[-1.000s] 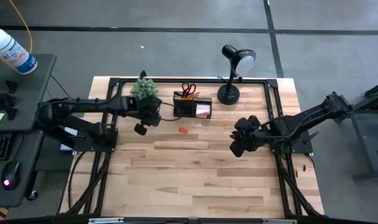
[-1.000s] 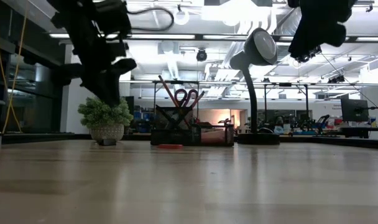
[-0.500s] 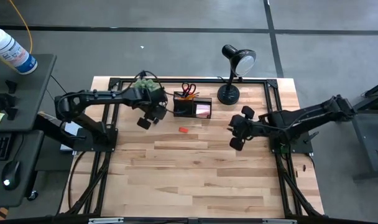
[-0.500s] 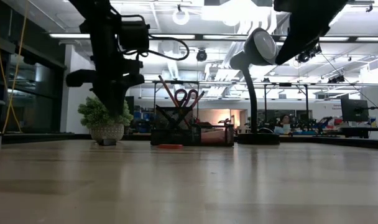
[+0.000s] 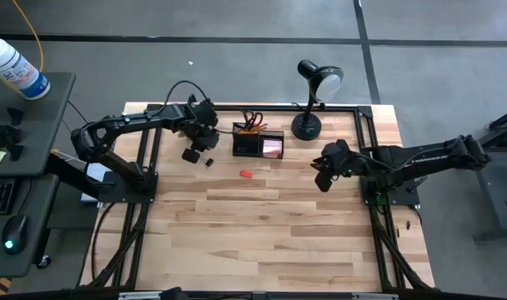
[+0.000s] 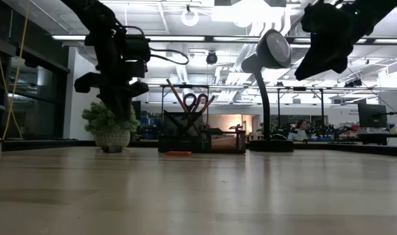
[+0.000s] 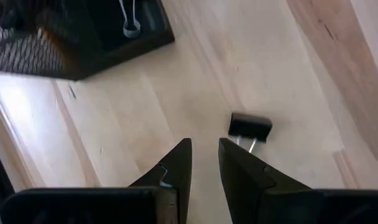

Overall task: Pick and place office supplies into organizer
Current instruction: Put the binder clip into the desk organizer

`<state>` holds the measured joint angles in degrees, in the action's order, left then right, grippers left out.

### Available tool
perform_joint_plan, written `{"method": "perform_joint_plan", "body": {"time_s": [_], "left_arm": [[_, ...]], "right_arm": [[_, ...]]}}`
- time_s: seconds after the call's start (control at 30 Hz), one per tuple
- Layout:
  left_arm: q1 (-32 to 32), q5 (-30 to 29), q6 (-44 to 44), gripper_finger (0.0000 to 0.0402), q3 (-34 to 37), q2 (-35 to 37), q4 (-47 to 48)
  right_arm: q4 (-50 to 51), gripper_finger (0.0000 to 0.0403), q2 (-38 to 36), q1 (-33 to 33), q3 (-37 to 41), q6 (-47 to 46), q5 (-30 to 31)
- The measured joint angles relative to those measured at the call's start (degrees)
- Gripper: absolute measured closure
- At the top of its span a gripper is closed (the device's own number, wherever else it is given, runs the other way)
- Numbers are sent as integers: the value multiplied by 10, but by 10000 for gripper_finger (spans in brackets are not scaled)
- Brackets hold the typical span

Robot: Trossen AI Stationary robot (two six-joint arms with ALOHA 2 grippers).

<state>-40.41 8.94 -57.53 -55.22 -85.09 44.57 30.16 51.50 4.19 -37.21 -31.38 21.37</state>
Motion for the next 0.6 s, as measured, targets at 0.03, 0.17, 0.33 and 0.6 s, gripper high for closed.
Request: {"method": "perform_joint_plan", "body": {"time_s": [0.03, 0.17, 0.33, 0.6], "left_arm": [[-7, 8, -10, 332, 0, 0, 4], [-23, 18, -41, 332, 0, 0, 9], [-51, 55, -46, 332, 14, 0, -15], [-73, 71, 16, 332, 38, 0, -19]], "right_arm": [[0, 325, -6, -3, 1, 0, 3], [-14, 325, -17, -18, 0, 8, 8], [-28, 325, -18, -44, 0, 13, 10], [-43, 325, -17, -68, 0, 6, 10]]}}
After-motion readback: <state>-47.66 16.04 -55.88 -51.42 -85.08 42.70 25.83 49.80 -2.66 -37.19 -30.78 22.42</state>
